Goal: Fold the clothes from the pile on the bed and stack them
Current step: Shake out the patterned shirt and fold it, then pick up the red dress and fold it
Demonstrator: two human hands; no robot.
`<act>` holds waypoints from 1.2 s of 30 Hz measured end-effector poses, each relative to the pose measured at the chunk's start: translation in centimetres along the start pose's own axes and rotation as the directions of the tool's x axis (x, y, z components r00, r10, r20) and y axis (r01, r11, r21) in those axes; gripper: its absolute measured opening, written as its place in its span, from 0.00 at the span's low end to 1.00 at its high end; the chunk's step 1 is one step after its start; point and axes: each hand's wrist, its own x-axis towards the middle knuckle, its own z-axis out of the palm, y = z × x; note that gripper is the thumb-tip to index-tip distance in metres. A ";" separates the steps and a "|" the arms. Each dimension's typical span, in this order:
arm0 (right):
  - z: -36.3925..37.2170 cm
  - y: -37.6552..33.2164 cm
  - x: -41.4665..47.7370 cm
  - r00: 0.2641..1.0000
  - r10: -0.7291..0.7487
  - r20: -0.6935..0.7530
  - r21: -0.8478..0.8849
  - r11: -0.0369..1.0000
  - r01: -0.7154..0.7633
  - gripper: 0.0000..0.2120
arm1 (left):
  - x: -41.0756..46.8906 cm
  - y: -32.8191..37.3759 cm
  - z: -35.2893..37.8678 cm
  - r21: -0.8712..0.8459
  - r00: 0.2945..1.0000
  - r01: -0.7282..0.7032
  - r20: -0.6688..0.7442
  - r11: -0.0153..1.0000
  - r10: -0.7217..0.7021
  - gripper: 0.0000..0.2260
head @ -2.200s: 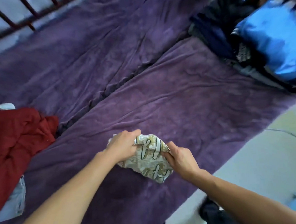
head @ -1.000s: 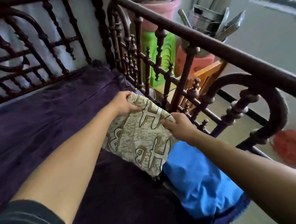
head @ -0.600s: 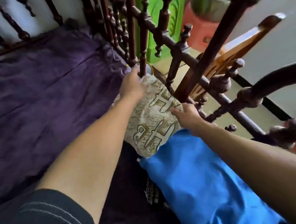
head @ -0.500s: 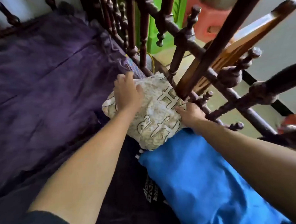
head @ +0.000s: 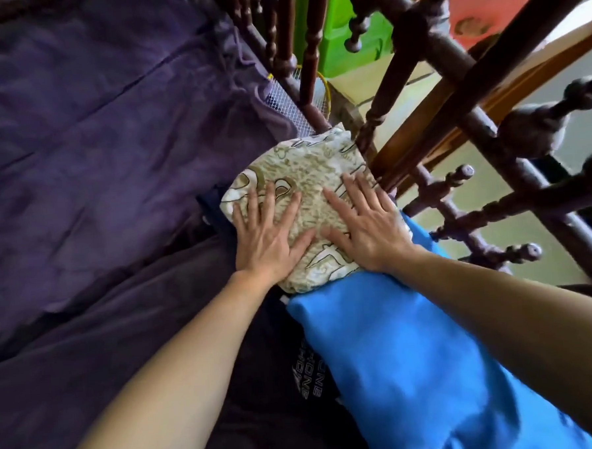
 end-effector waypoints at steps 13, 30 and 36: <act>-3.9 -1.6 -7.5 0.988 0.070 0.136 -0.036 0.997 -0.066 0.32 | -12.5 0.8 -6.6 -0.052 0.983 0.151 0.114 0.987 -0.144 0.18; -6.2 -27.7 -33.7 0.943 -0.332 -0.022 0.119 0.936 0.332 0.15 | -55.9 -4.3 -17.5 -0.006 0.843 0.533 0.096 0.846 -0.530 0.08; -9.3 -39.8 -40.1 0.849 -0.525 -0.064 0.057 0.847 0.528 0.16 | -70.9 -9.0 -23.0 -0.036 0.728 0.685 -0.023 0.728 -0.685 0.09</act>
